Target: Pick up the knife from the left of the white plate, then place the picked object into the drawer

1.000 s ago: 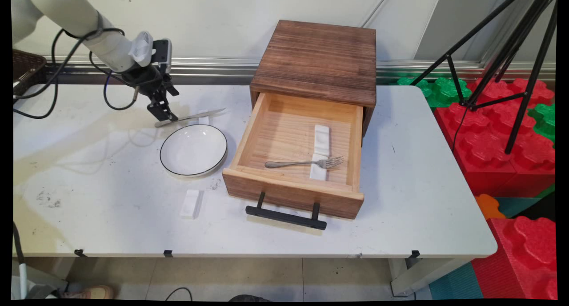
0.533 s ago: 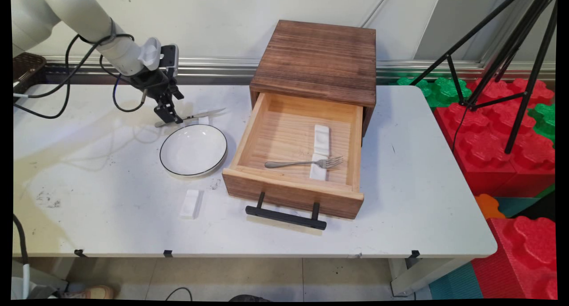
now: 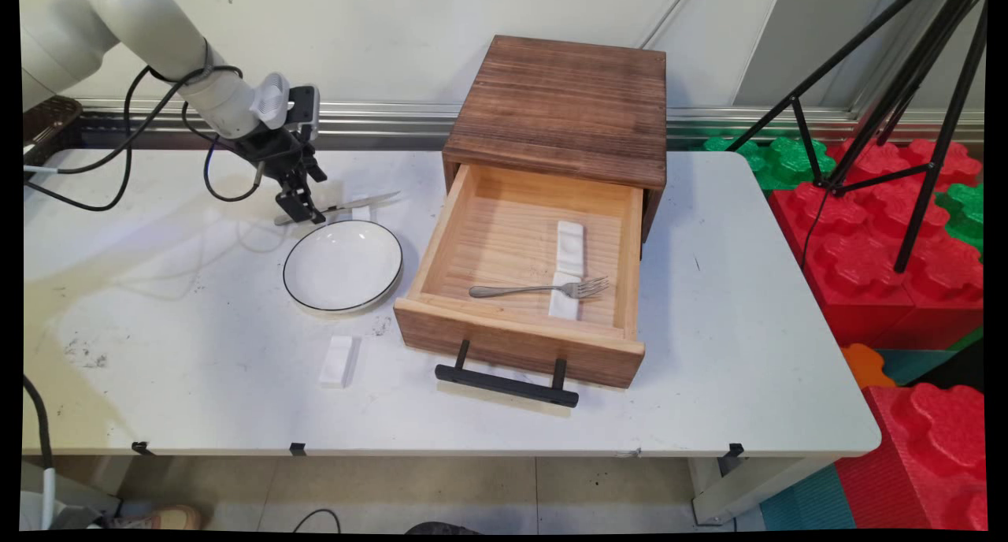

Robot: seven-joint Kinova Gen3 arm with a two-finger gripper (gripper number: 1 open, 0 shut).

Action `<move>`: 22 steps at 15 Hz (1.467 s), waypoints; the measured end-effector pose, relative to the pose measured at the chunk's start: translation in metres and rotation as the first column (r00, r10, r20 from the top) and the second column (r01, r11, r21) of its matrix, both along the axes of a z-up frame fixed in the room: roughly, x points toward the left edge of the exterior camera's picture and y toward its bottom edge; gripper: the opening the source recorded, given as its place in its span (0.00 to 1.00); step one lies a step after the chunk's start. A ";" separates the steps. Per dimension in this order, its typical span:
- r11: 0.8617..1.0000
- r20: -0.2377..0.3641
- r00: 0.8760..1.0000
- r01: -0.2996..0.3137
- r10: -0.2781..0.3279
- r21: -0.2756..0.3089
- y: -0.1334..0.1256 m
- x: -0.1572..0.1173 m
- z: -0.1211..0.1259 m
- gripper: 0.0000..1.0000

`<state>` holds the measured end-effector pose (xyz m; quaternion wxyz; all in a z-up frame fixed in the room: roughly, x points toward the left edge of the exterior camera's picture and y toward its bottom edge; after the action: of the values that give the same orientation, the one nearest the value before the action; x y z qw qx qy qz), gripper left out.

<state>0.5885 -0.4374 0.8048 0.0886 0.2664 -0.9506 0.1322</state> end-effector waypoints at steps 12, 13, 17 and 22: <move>1.000 -0.019 1.000 -0.018 0.018 0.020 -0.004 0.002 -0.010 0.00; 1.000 -0.020 1.000 -0.020 0.020 0.021 -0.004 0.002 -0.011 0.00; 0.999 -0.024 0.999 -0.026 0.027 0.024 -0.004 0.002 -0.011 0.00; 0.999 -0.027 0.999 -0.032 0.033 0.028 -0.001 0.004 -0.009 0.00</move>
<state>0.5923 -0.4387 0.7954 0.0958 0.2849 -0.9466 0.1169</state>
